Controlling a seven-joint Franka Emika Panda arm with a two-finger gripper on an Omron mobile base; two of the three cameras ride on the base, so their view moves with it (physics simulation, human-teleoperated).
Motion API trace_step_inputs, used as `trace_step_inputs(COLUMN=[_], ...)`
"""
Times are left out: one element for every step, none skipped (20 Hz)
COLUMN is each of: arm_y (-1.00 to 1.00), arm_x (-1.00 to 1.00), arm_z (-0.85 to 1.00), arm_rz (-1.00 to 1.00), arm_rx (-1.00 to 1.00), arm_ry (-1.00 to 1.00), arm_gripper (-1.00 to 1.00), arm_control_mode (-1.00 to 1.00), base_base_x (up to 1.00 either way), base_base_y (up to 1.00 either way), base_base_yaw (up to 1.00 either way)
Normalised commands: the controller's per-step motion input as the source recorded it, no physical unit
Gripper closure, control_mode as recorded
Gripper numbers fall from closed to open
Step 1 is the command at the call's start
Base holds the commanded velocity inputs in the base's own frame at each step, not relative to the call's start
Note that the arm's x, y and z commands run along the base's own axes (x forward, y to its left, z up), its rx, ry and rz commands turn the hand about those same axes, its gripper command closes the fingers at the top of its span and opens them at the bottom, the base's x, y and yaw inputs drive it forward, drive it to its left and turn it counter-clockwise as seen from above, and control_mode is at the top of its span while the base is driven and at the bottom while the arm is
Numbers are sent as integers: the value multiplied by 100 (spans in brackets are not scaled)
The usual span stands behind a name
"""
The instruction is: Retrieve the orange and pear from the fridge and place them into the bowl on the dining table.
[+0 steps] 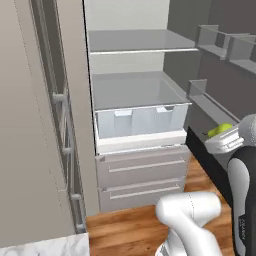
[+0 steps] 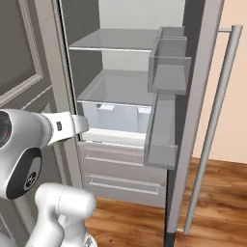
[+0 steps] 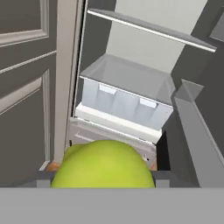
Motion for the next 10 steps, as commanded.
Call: trace_step_inputs(arm_y=[0, 0, 0, 0, 0, 0, 0, 0, 0, 0], arm_x=[0, 0, 0, 0, 0, 0, 0, 0, 0, 0], arm_z=[0, 0, 0, 0, 0, 0, 0, 0, 0, 0], arm_rz=[0, 0, 0, 0, 0, 0, 0, 0, 0, 0], arm_rx=[0, 0, 0, 0, 0, 0, 0, 0, 0, 0], arm_ry=[0, 0, 0, 0, 0, 0, 0, 0, 0, 0], arm_gripper=[100, 100, 100, 100, 100, 100, 100, 100, 100, 100], arm_control_mode=[100, 100, 100, 100, 100, 100, 100, 100, 100, 100], base_base_x=[-100, -100, -100, -100, -99, -86, -76, -71, -62, -59], base_base_y=[-14, -17, -27, -37, -40, -44, -48, -54, -56, -57], base_base_yaw=[0, 0, 0, 0, 0, 0, 0, 1, 3, 5])
